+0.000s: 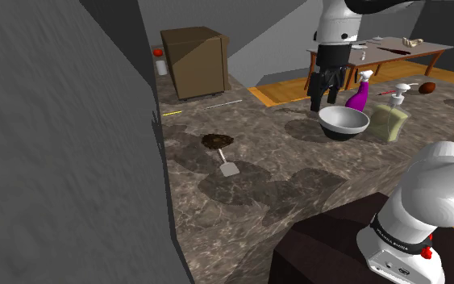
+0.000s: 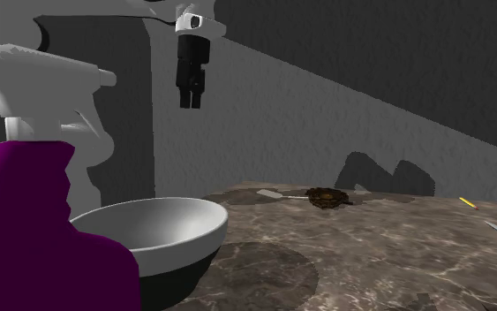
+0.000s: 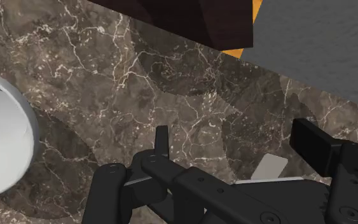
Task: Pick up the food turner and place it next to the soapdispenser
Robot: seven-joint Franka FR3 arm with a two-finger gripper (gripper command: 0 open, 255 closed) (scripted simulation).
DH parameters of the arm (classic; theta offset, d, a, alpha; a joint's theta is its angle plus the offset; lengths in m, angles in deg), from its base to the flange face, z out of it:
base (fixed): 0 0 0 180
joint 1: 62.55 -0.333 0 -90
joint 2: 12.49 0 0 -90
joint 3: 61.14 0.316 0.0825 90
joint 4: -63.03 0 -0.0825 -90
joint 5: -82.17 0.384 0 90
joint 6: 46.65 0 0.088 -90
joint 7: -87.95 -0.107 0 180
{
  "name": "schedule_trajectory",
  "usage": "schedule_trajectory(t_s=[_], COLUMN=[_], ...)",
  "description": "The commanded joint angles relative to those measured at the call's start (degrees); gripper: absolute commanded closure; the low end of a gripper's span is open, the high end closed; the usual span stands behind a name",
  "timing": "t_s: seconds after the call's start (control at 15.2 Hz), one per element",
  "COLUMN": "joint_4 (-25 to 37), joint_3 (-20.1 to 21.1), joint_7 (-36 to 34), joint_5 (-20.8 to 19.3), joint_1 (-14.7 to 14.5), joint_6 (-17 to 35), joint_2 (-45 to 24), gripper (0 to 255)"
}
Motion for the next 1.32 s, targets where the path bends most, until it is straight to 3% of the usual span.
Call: schedule_trajectory(t_s=[0.0, 0.66, 1.25], joint_4=[0.0, -1.4, 5.0], joint_3=[0.0, 8.7, 14.9], joint_7=[0.0, -12.5, -24.8], joint_5=[0.0, 3.0, 0.0], joint_1=[0.0, -0.1, 0.8], joint_6=[0.0, 18.9, 32.8], joint_2=[0.0, -13.6, -31.1], gripper=[0, 0, 0])
